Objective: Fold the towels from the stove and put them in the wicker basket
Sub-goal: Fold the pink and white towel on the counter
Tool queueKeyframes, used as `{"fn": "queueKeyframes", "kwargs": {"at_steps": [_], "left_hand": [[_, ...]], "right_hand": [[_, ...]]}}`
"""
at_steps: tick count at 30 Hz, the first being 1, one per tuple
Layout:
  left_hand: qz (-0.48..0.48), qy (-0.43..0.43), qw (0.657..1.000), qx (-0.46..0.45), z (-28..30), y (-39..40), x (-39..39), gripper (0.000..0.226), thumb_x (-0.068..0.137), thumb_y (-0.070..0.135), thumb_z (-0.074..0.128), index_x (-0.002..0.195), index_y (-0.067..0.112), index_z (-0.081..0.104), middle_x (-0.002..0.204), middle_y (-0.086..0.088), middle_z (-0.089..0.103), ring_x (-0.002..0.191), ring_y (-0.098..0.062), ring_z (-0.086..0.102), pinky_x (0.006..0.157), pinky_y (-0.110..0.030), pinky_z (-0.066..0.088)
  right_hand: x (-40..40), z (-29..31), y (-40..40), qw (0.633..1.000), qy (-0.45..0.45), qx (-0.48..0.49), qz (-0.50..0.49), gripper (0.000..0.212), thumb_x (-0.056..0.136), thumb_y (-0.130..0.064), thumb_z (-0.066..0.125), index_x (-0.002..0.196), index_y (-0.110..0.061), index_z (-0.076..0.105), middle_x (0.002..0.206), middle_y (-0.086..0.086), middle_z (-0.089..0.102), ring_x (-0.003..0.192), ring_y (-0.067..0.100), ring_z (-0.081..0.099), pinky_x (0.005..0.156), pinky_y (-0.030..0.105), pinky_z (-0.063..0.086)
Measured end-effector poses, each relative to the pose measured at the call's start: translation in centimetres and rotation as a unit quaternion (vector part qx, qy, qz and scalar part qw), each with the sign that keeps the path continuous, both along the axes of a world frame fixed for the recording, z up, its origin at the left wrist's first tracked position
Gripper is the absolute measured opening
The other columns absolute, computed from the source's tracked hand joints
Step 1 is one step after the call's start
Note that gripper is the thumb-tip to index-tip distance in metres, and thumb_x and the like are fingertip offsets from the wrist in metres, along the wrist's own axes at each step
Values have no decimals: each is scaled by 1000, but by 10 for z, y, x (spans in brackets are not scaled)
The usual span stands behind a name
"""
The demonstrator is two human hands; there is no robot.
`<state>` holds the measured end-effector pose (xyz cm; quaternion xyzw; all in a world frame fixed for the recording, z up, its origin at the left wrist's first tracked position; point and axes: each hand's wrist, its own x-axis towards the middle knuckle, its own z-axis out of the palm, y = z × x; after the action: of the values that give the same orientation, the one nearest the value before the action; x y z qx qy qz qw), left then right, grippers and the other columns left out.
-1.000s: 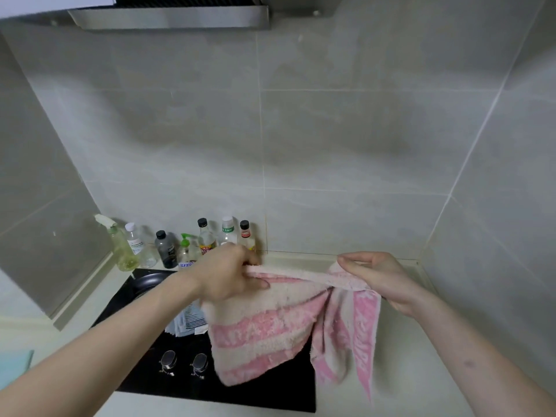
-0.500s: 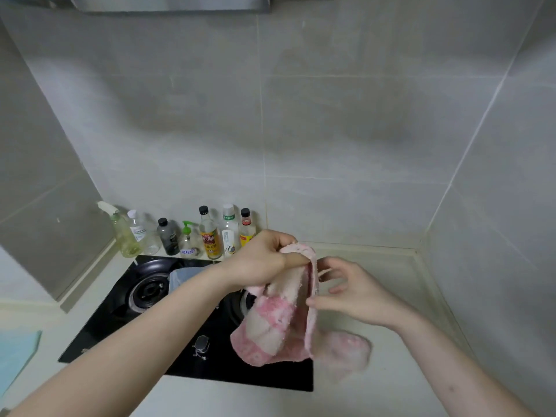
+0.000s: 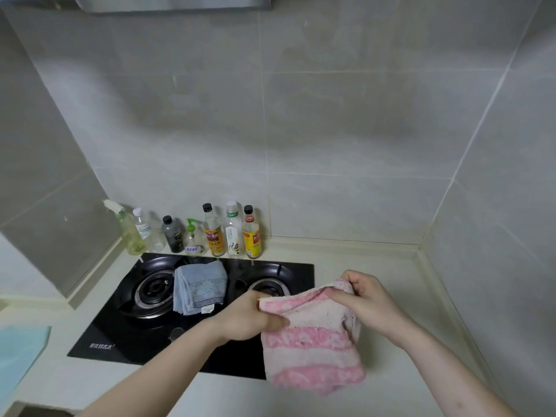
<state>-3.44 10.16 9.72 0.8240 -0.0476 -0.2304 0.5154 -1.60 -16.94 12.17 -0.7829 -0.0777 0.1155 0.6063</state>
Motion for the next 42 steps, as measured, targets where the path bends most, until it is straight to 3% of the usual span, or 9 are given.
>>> {"fn": "queueKeyframes", "kwargs": {"at_steps": [8,13,18,20,23,27,32,35,42], "left_hand": [[118,13,979,-167,-1,3,-25,40,90,23,74,123,3,65,121,-21,70,116,-37,67,106,-55,50],[13,-85,992,-96,18,2,-25,28,93,28,72,95,0,67,82,-12,58,78,-18,56,75,-38,45],[-8,-108,992,-60,32,15,-32,23,84,23,83,91,5,71,81,0,67,73,-10,60,70,-25,48],[-31,-102,994,15,27,34,-38,28,77,33,87,87,13,71,77,6,68,70,-9,61,67,-28,51],[-55,-119,983,127,9,68,-50,42,80,47,81,65,18,55,60,10,52,57,-7,48,59,-30,43],[42,-95,992,67,0,95,-73,47,86,43,80,60,15,52,62,6,45,56,-8,44,57,-25,38],[98,-75,992,-34,3,110,-107,29,89,30,80,75,10,65,68,-12,65,61,-25,65,57,-37,56],[71,-59,992,-86,8,109,-129,29,93,31,76,76,14,61,66,-23,64,52,-34,61,51,-35,48],[-31,-55,996,-56,24,97,-158,44,89,43,78,73,6,59,59,-13,51,49,-24,48,48,-28,35]], "right_hand": [[-10,-9,10,999,-12,-38,14,30,82,-27,83,75,-17,55,65,-8,58,62,7,52,64,28,37],[-20,-8,35,993,9,-77,86,27,77,-28,83,93,-21,62,70,-5,69,64,10,51,67,31,38],[-34,3,58,990,-38,-100,87,13,85,-18,66,85,-27,76,81,-4,76,74,14,67,70,28,46],[-36,9,61,993,-55,-89,59,34,90,-2,58,73,-27,74,72,-9,71,69,5,62,66,23,43],[-43,14,59,994,-67,-75,30,38,99,-10,57,62,-19,57,59,-7,49,59,8,45,60,29,32],[-64,15,53,994,-81,-61,-27,48,102,-28,58,62,-16,34,61,-3,26,56,11,26,55,30,19],[-101,-11,38,990,-48,-88,-95,32,98,-30,64,75,-12,52,60,7,46,57,15,43,58,32,28],[-131,-22,38,992,-11,-103,-75,13,95,-18,67,87,-14,58,75,21,63,61,14,52,60,30,34],[-190,-20,45,991,20,-119,-54,6,94,-28,71,96,-25,75,83,-11,77,72,1,69,66,22,51]]}}
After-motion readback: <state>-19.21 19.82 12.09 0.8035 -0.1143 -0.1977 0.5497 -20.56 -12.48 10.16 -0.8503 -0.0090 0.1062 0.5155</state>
